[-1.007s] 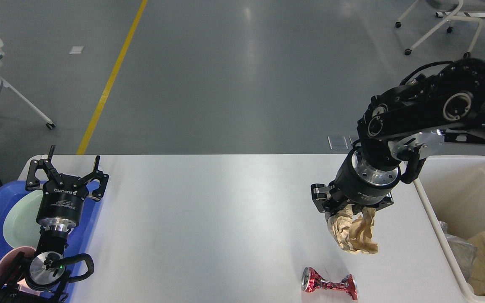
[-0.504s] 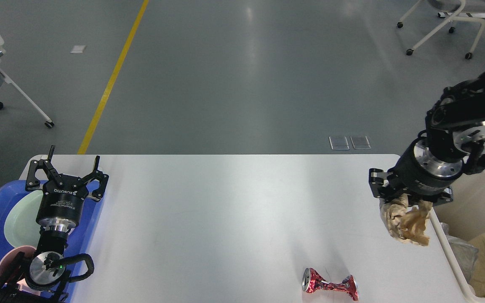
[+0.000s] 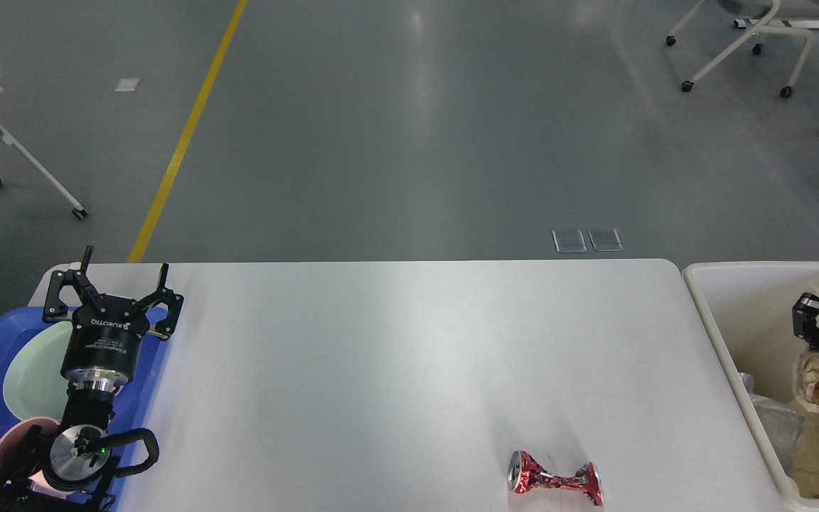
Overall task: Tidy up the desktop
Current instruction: 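Lower the paper wad into the bin and open the right gripper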
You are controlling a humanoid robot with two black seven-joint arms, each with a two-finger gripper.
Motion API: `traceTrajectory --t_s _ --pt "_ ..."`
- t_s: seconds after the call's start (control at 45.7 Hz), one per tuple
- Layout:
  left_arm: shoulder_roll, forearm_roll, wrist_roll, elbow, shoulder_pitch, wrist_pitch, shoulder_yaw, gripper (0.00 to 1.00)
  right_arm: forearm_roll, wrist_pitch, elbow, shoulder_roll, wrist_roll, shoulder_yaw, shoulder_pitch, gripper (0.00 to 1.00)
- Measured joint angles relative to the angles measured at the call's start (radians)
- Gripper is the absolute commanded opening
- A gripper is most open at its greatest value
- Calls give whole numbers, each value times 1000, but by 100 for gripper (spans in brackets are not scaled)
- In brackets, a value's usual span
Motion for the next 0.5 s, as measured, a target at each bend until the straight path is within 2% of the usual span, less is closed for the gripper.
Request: traceTrajectory --t_s 0.131,0.175,0.197,0.307,0.504 --pt "0 0 0 0 0 0 0 96 -1 -71 -149 -1 0 138 -220 0" --pt "0 0 0 0 0 0 0 96 -2 -125 -192 -1 0 193 -300 0" --pt "0 0 0 0 0 0 0 96 -4 -188 -232 1 0 242 -374 0" --pt "0 0 0 0 0 0 0 96 -6 -313 -314 20 1 303 -516 0" --pt "0 0 0 0 0 0 0 96 -2 -420 -507 153 11 332 -720 0"
